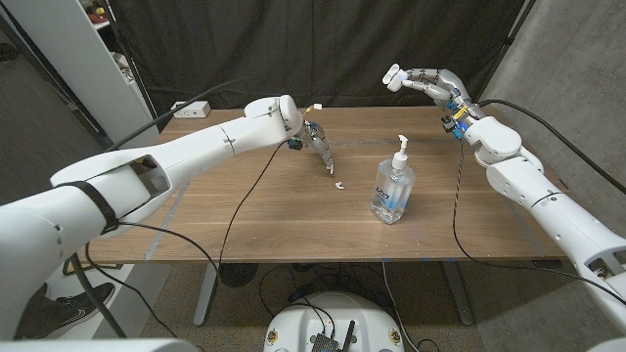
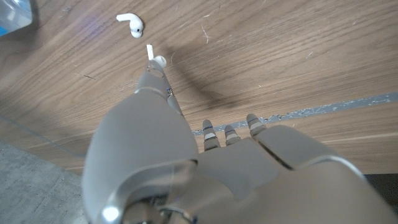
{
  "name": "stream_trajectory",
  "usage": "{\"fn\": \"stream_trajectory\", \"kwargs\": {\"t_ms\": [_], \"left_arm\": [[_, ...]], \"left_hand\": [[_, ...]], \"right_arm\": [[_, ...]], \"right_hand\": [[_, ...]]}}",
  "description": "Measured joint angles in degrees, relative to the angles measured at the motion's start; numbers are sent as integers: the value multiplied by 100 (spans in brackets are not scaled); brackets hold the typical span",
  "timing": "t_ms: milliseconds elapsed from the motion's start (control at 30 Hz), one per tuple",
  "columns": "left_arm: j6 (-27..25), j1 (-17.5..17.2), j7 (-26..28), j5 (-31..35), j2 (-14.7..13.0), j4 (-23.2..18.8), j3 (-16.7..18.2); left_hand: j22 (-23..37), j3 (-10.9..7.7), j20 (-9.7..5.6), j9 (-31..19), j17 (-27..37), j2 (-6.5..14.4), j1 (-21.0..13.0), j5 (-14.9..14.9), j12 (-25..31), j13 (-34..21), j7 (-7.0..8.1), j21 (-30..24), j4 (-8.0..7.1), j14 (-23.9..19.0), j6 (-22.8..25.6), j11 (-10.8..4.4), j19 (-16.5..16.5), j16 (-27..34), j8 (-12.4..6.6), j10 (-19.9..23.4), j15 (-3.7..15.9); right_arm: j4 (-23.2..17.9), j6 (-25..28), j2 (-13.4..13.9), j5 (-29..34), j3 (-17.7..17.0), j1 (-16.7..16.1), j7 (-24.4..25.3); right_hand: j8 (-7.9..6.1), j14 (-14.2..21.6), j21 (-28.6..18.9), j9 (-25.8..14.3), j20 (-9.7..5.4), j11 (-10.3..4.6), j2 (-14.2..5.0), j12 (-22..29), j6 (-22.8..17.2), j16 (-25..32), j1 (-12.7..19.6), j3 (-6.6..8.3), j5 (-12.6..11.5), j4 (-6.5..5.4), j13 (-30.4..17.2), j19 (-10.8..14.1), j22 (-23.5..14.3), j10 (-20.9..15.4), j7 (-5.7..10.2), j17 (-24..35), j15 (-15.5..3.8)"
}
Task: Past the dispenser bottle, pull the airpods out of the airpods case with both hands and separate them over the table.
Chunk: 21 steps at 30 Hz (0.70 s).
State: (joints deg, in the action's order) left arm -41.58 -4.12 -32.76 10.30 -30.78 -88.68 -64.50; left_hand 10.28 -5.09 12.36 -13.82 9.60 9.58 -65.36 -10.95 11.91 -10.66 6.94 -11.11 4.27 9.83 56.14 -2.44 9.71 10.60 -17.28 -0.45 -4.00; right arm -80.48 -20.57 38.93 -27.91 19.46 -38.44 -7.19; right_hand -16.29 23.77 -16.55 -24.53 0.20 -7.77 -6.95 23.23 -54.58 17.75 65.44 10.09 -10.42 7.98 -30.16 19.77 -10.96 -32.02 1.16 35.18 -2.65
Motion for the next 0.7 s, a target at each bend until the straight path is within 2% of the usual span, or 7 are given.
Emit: {"fn": "stream_trajectory", "kwargs": {"t_ms": [267,300,400,633,700], "left_arm": [[-14,0,-12,157,0,0,0],[-8,101,-12,183,81,25,-207],[14,101,-31,224,88,45,-207],[30,136,-99,338,135,106,-253],[43,141,-118,367,152,124,-272]], "left_hand": [[0,-16,0,-335,0,-1,89,0,0,0,90,0,-16,0,-90,19,0,0,56,36,0],[0,-16,0,-472,0,-2,92,0,0,0,102,0,-16,1,-102,19,0,0,85,36,1],[-1,3,0,-728,5,-77,186,0,0,0,126,0,-34,-1,-140,-4,0,0,120,58,44],[-1,32,-21,-603,15,-104,240,0,0,-1,128,-35,-64,-1,-112,-26,20,-1,204,81,44],[-1,-16,-20,-567,11,-103,239,0,0,-1,126,-35,-15,-1,-12,-63,20,0,227,118,43]], "right_arm": [[37,0,-24,0,16,27,0],[44,0,-28,18,16,31,2],[55,0,-34,20,17,35,8],[86,0,-45,19,20,49,12],[92,-2,-47,18,20,49,12]], "right_hand": [[15,0,0,0,0,0,1,0,0,0,0,17,0,17,0,0,0,0,0,-1,0],[10,0,0,0,0,0,1,0,0,0,0,17,0,17,0,0,0,0,0,-1,0],[-5,0,0,0,0,0,1,0,0,0,0,17,0,17,0,0,0,0,0,-1,0],[-6,0,24,0,30,0,4,0,0,0,2,17,1,17,1,-30,0,0,0,3,0],[-6,0,24,0,30,0,4,0,0,0,2,17,1,17,1,-30,0,0,0,25,0]]}}
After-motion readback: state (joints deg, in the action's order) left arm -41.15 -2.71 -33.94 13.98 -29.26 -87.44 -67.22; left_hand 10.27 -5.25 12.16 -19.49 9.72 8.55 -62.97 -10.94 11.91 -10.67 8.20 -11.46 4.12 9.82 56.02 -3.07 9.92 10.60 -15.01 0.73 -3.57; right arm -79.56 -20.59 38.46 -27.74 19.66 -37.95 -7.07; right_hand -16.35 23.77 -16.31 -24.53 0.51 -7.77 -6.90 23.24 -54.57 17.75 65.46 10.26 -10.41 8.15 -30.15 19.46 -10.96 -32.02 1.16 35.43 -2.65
